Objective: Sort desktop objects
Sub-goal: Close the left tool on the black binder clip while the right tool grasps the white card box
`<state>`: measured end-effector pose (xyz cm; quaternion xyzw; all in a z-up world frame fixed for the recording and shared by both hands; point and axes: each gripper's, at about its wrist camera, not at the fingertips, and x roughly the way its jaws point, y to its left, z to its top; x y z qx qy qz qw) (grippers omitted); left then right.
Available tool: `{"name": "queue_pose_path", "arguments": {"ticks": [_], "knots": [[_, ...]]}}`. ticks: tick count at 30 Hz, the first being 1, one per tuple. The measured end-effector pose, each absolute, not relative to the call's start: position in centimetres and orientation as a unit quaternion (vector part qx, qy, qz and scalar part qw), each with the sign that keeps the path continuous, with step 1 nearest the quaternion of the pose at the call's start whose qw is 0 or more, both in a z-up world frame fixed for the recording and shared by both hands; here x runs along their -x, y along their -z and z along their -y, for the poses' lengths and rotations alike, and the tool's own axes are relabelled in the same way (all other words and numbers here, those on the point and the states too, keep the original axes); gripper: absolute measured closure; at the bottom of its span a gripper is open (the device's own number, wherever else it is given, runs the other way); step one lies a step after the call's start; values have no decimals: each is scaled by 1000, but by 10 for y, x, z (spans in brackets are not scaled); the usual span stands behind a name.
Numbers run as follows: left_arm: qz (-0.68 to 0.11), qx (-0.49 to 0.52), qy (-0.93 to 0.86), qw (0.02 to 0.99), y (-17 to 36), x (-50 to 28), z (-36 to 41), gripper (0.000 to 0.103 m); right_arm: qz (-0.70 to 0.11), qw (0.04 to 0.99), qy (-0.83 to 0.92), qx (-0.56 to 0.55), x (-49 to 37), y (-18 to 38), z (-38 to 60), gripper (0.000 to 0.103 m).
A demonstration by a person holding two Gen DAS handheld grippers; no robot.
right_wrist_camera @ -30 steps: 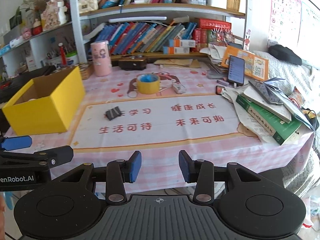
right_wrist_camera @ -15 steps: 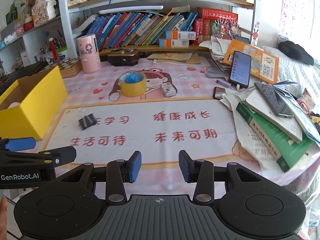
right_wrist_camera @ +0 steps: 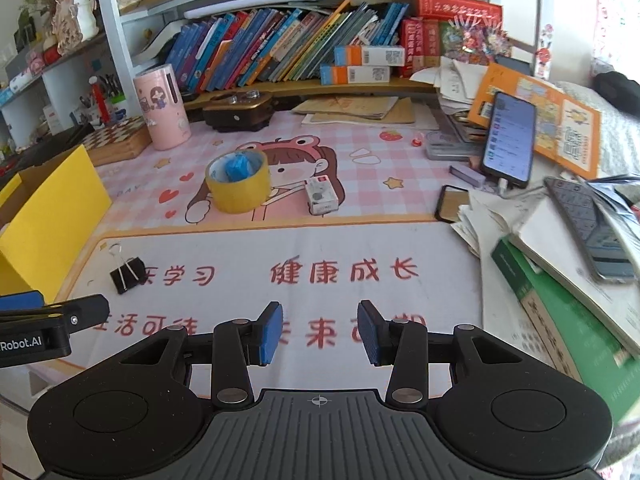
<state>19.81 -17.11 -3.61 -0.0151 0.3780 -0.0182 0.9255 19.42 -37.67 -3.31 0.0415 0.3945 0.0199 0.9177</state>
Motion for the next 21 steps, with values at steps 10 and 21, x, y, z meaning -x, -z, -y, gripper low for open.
{"name": "queue_pose_path", "arguments": {"ticks": [10,21], "knots": [[-388,42,-45,920,64,-247,164,14,-387,922,-27,-17,-249,54,382,52],[-416,74,-112,900,92,-278,168,19,-367,929,-31,35,-318,78,376,52]]}}
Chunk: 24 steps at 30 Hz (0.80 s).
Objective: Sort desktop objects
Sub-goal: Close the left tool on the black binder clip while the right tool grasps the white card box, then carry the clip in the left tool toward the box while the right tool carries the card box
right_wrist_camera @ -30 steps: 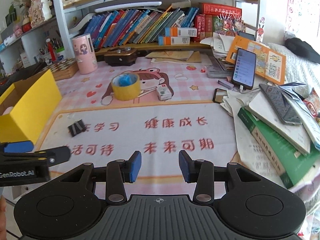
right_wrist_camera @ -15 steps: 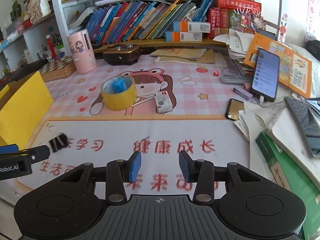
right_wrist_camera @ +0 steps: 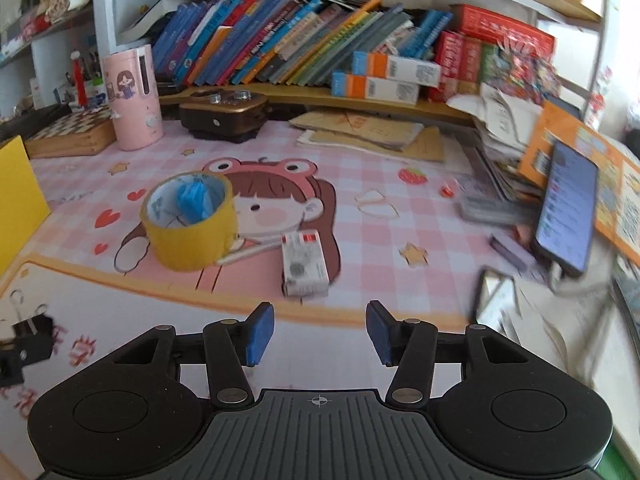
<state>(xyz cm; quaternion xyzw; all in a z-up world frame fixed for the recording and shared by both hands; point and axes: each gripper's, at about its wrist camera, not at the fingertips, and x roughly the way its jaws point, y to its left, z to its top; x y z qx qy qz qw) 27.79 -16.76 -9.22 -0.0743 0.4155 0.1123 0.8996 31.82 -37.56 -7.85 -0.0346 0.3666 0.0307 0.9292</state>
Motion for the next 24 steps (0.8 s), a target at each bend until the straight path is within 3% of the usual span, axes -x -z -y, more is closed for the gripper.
{"name": "queue_pose_path", "arguments": {"ticks": [5,12,16,24], "knots": [[-427,90,-134,890,99,-287,168,31,-361,930,-50,45,-345,86,369,52],[-418,103,-159,888,101,-297,170,40,-362,929,-59,55,-367,93,365,52],[-416,96,-164,890,99,-299,170,62,-366,927,-59,56,-375,97,364,52],[-396,101,-124,904,85,-285,162,63,-376,923,-63,47,-385,105,365,52]]}}
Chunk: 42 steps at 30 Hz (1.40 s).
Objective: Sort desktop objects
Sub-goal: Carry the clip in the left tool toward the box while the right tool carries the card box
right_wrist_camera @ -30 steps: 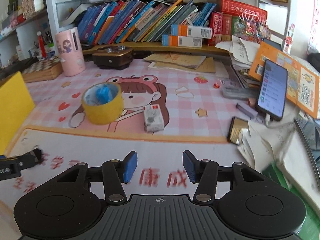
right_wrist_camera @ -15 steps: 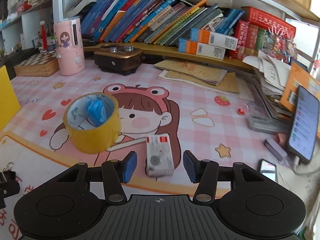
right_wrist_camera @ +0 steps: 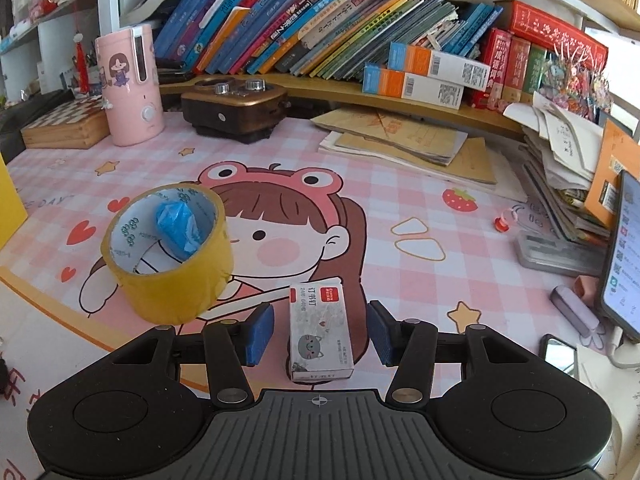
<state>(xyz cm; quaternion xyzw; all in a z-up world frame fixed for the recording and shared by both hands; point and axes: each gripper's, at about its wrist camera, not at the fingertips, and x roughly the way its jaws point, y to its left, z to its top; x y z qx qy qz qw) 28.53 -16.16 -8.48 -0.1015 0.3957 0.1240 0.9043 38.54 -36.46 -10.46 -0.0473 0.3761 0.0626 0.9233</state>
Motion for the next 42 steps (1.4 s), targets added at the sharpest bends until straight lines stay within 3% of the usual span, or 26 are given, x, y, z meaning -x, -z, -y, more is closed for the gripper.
{"name": "queue_pose_path", "arguments": {"ticks": [6,9,10,17,30,42], "knots": [[-366,97,-86,922,57,-276,157,63,-381,921,-65,35,-381,105,368,54],[-362,87,-69,926,46,-272,158,63,-382,920,-77,31,-380,104,368,73],[-359,85,-64,927,41,-271,158,63,-383,920,-78,30,-379,103,367,74],[-345,88,-41,934,20,-257,155,63,-375,922,-95,-2,-362,88,367,74],[-327,117,3,938,-8,-222,141,63,-320,938,-124,-41,-281,4,374,74],[-330,109,51,936,-9,-166,116,63,-352,927,-120,-43,-197,-14,337,74]]}}
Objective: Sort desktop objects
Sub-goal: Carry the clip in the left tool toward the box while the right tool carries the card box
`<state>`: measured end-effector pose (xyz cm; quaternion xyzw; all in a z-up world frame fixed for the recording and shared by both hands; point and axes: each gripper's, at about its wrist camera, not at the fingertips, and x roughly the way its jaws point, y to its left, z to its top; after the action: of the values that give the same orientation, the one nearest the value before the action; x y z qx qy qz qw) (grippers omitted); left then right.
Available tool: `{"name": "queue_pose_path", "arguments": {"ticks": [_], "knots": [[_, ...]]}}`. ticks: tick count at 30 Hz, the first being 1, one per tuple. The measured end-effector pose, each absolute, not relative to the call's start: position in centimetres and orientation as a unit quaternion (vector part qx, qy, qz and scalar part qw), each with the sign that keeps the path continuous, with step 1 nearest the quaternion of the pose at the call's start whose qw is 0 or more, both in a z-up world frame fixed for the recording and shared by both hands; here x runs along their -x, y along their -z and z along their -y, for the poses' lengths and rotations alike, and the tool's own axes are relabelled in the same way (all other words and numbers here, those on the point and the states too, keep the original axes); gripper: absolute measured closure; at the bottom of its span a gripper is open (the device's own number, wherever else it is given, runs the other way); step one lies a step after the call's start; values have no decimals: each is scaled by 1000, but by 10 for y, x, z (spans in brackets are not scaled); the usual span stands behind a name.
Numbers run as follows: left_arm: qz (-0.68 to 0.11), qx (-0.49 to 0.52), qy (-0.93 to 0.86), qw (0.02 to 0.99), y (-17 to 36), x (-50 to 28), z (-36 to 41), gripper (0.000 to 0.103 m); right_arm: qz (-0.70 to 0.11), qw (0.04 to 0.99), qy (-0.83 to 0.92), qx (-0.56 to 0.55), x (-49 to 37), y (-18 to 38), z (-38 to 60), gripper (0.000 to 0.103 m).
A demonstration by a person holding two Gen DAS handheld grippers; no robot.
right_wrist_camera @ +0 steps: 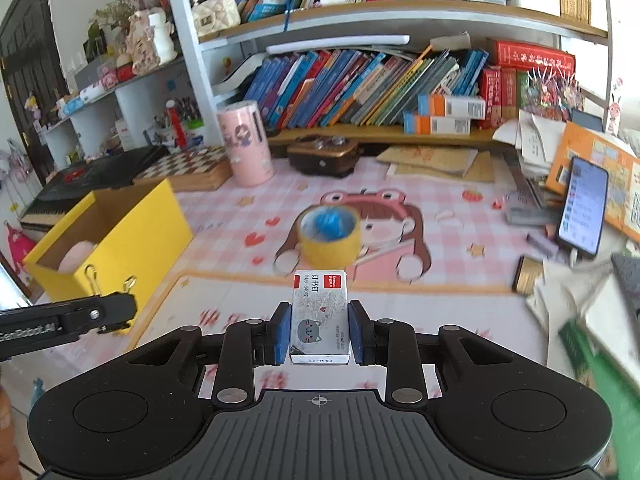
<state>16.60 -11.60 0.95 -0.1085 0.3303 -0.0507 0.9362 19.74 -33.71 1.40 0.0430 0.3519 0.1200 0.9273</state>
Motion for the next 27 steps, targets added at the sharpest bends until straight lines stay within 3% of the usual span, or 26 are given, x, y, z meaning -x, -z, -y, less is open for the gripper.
{"name": "queue_pose_path", "arguments": {"ticks": [27], "knots": [[-329,115,58,936,-1,-6,-37,63,-362,918,-163,-12,-41,-15,166,74]]}}
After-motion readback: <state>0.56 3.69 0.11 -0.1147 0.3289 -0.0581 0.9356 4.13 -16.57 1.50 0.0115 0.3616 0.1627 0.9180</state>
